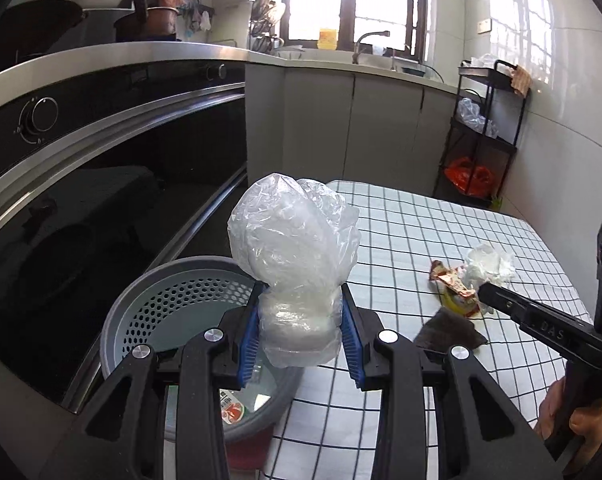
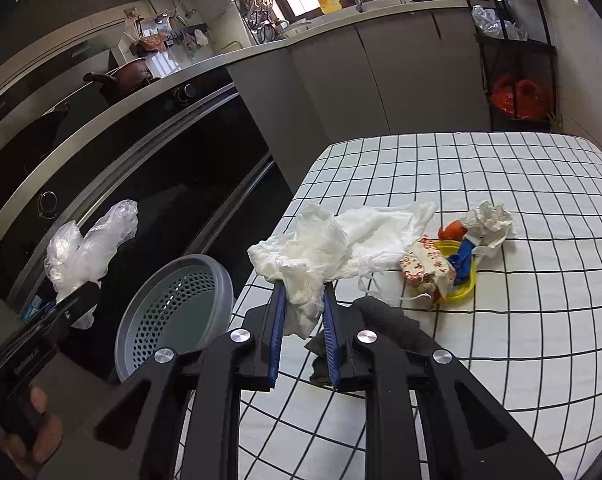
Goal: Collect trash
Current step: 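Lift the tissue and plastic bag and carry both over the grey basket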
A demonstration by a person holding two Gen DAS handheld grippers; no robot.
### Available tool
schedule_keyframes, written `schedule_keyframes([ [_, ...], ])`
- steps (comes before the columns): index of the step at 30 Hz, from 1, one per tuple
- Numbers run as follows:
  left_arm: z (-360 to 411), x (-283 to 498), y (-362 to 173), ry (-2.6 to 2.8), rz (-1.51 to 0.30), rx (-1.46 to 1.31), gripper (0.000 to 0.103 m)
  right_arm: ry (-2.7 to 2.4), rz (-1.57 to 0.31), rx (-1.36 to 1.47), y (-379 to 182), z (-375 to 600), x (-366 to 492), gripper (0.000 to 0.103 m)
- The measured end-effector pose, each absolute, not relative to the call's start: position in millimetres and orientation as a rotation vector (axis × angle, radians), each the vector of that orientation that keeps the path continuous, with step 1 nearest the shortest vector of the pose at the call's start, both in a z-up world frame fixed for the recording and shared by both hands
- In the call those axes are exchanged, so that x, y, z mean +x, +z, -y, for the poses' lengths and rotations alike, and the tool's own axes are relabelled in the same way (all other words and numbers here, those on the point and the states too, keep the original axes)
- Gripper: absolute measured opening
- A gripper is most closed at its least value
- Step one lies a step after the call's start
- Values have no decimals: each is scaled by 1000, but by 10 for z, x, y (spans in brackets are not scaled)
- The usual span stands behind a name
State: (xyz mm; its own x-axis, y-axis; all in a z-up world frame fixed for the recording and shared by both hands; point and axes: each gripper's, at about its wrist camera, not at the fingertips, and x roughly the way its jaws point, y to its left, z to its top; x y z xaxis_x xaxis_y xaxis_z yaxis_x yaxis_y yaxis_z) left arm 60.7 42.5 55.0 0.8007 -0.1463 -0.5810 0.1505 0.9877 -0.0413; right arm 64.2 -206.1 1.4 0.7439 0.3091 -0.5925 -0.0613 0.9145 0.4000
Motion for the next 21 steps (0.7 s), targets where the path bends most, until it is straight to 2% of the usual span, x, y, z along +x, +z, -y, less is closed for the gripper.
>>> schedule_keyframes([
  [21, -1583, 1171, 65, 86, -723, 5, 35, 458, -786, 178, -42, 466, 1327, 18],
])
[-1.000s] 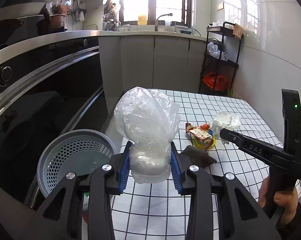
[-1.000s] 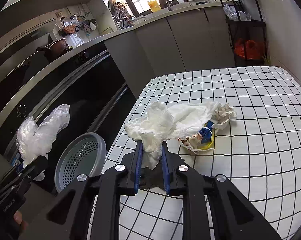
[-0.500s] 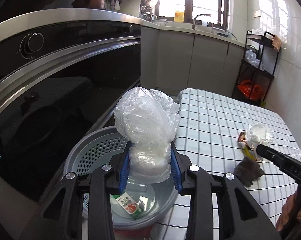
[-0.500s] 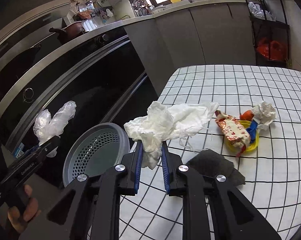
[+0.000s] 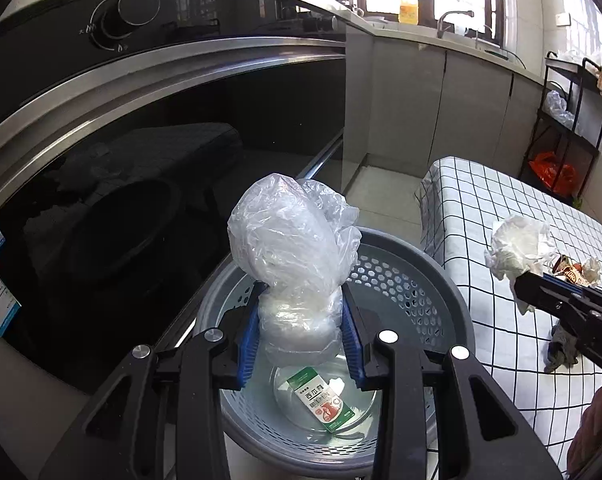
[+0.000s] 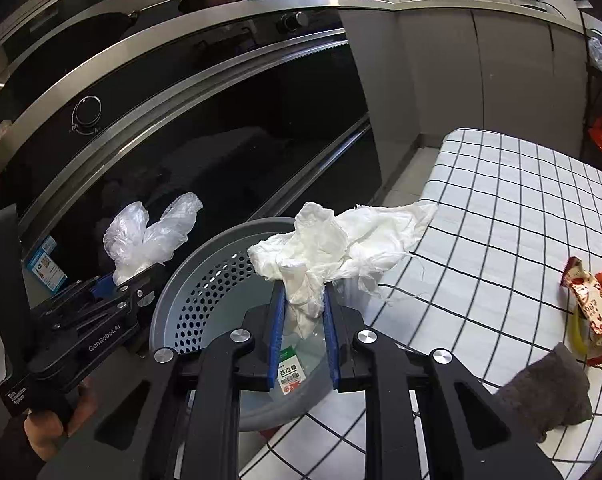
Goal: Collect trash
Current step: 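Lift the tissue and plastic bag and carry both over the grey basket, then open both tools to drop the tissue and bag into the basket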
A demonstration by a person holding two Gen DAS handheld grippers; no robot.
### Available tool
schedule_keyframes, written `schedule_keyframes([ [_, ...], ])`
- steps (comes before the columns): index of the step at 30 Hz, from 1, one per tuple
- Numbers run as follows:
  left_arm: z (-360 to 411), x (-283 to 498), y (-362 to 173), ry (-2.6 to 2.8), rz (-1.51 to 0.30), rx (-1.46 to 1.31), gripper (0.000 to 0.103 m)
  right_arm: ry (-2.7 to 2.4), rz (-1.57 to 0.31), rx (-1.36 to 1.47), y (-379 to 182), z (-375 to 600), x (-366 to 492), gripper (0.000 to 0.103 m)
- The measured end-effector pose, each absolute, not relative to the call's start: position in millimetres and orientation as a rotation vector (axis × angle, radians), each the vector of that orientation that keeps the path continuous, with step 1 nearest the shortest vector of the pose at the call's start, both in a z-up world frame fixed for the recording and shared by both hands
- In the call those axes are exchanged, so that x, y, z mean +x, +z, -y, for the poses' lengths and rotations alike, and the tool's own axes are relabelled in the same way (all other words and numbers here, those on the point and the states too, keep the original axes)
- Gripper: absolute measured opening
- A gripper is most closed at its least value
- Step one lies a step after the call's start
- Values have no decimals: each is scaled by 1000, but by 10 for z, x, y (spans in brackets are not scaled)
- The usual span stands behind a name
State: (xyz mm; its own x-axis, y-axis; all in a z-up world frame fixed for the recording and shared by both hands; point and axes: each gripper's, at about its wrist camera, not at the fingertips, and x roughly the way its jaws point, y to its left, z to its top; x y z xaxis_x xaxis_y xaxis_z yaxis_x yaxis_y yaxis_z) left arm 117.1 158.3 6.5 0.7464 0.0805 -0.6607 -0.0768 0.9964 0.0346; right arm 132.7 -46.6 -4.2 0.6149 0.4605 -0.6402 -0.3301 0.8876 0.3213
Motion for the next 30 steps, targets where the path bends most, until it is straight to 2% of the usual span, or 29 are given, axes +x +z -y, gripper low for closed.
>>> schedule_keyframes([
  [19, -1801, 1316, -151, 54, -842, -69, 37, 527, -902, 159, -293, -88, 1654, 19],
  [24, -1847, 1331, -197, 64, -855, -79, 40, 537, -908, 162, -288, -134, 1673, 21],
  [27, -1882, 1332, -201, 69, -859, -94, 48, 539, -904, 168, -269, -142, 1648, 28],
  [29, -1911, 1327, -200, 67, -857, -111, 59, 536, -901, 173, -287, -124, 1627, 43],
  [30, -1919, 1321, -197, 68, -853, -117, 60, 531, -895, 176, -280, -119, 1622, 46],
])
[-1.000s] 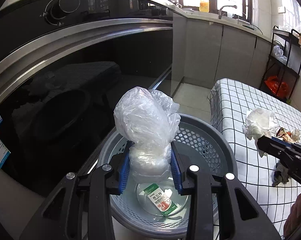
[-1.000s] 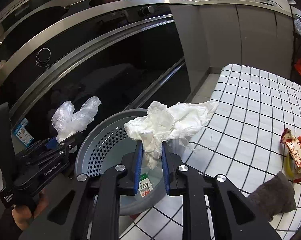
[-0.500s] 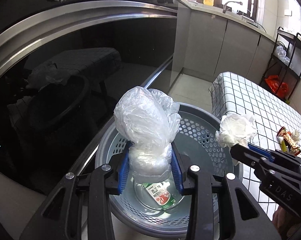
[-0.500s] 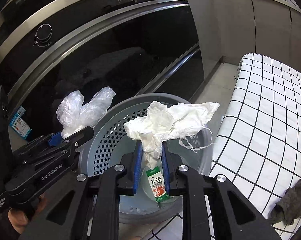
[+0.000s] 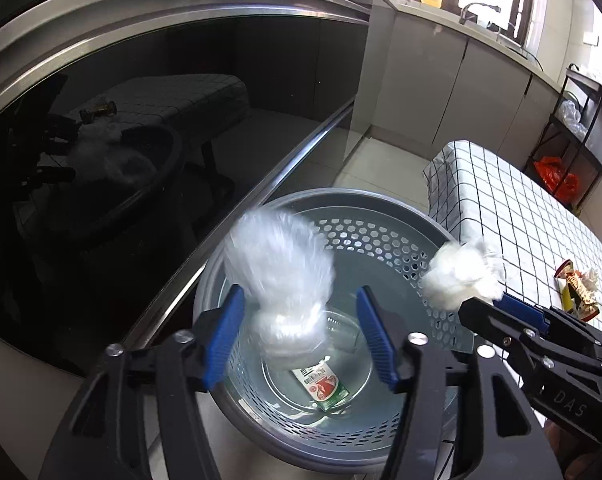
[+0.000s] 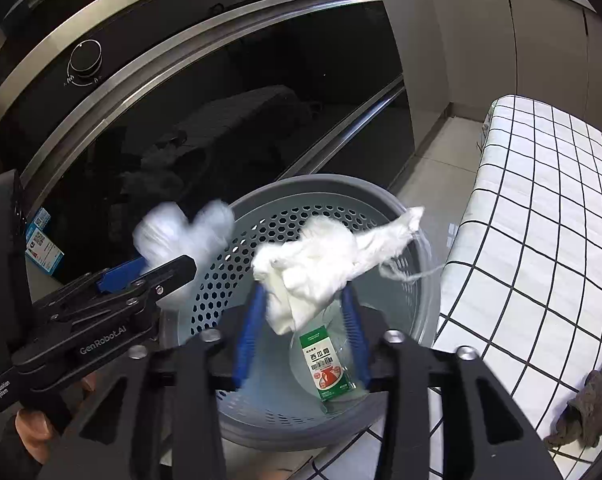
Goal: Collect trash
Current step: 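Open both tools to drop the tissue and bag into the basket, then move both open tools back over the table toward the wrapper and cloth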
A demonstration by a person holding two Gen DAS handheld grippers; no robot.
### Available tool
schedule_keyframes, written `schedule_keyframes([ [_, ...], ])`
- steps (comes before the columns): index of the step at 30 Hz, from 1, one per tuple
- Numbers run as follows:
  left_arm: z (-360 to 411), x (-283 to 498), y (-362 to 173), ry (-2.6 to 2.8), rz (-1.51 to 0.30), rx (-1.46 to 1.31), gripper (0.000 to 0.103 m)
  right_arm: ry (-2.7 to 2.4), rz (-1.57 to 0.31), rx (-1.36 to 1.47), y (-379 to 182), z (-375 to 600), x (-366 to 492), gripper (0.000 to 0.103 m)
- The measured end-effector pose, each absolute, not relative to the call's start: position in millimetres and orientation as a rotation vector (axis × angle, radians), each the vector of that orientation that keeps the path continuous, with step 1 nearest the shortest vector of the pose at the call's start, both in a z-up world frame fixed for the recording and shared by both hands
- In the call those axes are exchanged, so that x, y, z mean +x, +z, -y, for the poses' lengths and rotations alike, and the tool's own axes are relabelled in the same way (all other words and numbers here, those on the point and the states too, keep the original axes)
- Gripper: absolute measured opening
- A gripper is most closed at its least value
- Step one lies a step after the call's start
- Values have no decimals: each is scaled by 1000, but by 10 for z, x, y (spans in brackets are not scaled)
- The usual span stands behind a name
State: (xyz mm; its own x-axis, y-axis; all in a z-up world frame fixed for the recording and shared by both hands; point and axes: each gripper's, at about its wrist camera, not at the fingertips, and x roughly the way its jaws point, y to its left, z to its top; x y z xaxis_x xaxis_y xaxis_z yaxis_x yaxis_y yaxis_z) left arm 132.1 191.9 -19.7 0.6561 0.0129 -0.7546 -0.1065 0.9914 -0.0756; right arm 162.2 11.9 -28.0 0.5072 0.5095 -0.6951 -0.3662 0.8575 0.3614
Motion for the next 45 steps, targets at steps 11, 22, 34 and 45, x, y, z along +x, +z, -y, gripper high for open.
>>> schedule_keyframes([
  [11, -1910, 1309, -188, 65, -846, -119, 62, 530, -892, 180, -283, -114, 1563, 47],
  [22, -1839, 1272, -148, 59, -829, -114, 63, 509, -881, 171, -281, -38, 1462, 48],
  [34, -1430, 1185, -44, -8, -780, -62, 69, 436, -827, 176, -151, 390, 1232, 63],
  [45, -929, 1016, 25, -108, -754, -48, 76, 282, -766, 235, -40, 1283, 815, 67],
])
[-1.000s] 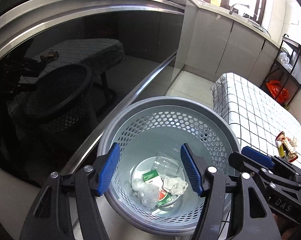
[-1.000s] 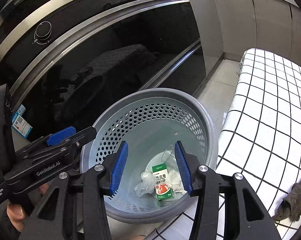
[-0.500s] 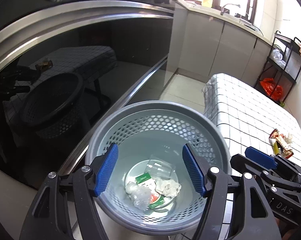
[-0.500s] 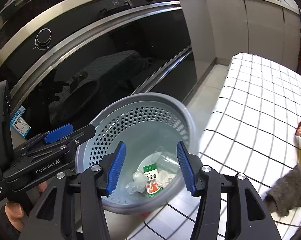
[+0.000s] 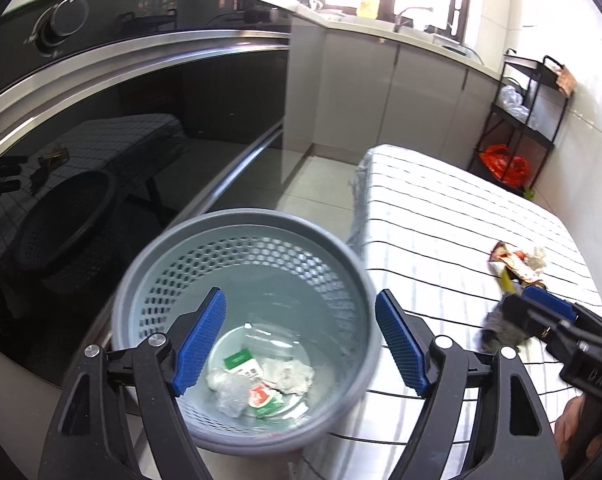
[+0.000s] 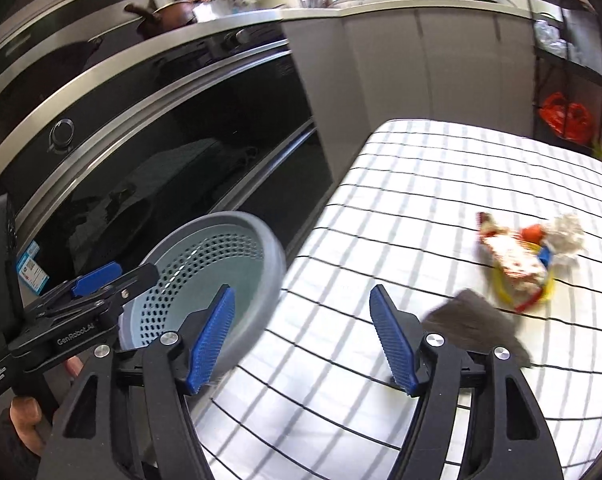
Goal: Collect trash
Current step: 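Move both open tools back over the table toward the wrapper and cloth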
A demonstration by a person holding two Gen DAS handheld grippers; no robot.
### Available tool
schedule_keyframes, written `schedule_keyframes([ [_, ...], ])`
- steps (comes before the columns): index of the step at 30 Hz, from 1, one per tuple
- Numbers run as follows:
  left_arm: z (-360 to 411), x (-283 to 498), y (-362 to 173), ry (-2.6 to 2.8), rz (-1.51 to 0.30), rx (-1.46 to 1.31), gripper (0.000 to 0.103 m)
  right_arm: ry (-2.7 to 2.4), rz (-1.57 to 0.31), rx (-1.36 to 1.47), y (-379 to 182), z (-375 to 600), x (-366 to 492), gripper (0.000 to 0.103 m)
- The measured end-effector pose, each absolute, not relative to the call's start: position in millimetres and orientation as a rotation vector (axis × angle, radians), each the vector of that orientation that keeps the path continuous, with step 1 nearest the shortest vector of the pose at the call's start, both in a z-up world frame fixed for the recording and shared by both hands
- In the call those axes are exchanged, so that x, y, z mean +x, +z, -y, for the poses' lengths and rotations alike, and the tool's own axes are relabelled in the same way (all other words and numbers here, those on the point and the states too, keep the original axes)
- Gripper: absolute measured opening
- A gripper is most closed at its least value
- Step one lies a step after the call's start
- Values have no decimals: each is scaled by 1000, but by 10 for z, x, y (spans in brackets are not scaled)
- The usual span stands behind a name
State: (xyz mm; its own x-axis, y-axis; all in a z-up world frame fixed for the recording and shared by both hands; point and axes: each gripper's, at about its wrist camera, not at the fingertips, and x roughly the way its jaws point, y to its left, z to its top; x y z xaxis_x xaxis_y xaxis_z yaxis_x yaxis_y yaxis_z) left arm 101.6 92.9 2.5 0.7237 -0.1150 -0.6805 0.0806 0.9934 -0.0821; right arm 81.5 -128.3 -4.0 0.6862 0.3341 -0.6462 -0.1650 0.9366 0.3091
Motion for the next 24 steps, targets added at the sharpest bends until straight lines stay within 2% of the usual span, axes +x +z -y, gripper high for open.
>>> schedule_keyframes([
  [12, -135, 846, -3, -221, -737, -8, 79, 43, -725, 295, -78, 2475, 510, 70],
  [24, 441, 872, -108, -281, -747, 28, 82, -20, -805, 206, -388, 2732, 787, 70],
])
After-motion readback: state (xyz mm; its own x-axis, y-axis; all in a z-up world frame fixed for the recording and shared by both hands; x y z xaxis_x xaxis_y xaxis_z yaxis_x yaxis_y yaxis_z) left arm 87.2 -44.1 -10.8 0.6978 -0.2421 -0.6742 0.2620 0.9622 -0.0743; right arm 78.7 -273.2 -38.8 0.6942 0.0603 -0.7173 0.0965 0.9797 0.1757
